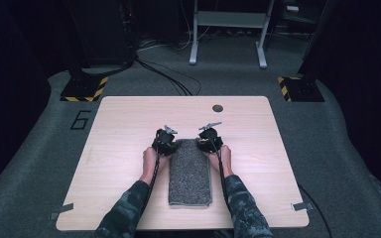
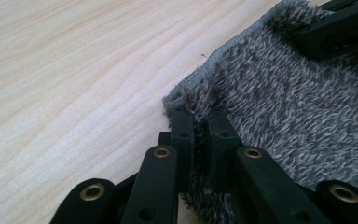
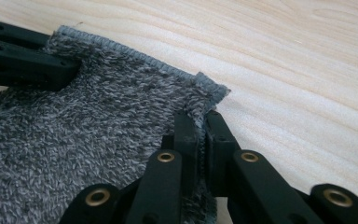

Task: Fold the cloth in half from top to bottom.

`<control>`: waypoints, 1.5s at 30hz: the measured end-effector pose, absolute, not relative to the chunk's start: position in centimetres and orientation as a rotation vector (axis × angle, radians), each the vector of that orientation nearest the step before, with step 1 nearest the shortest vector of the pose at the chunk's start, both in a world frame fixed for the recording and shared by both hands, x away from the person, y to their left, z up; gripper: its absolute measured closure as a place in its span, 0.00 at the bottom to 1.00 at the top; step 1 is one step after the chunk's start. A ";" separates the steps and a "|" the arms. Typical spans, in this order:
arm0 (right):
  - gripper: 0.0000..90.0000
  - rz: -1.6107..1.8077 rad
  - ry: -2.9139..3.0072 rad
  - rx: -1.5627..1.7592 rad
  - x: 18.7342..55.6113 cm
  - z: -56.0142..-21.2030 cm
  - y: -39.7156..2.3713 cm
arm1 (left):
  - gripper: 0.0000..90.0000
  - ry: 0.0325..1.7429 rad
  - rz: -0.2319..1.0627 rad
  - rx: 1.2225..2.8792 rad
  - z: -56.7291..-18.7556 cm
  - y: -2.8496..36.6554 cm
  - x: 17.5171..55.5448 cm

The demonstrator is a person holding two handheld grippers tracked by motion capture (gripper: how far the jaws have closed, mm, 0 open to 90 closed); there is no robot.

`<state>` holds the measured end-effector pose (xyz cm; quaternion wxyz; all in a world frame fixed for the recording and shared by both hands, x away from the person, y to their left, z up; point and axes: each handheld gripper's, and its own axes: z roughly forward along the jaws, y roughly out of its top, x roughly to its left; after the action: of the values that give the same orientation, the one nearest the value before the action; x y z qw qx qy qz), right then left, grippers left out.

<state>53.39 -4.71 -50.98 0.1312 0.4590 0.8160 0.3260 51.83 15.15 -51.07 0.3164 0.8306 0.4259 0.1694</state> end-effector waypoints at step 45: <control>0.97 1.276 2.127 1.055 49.0 -43.6 -6.5 | 0.93 0.891 0.614 1.948 -44.0 17.5 48.6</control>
<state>49.05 -6.51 -43.58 0.2214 0.3817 0.7696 0.4615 48.64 17.46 -44.01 0.4409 0.7846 0.3589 0.2474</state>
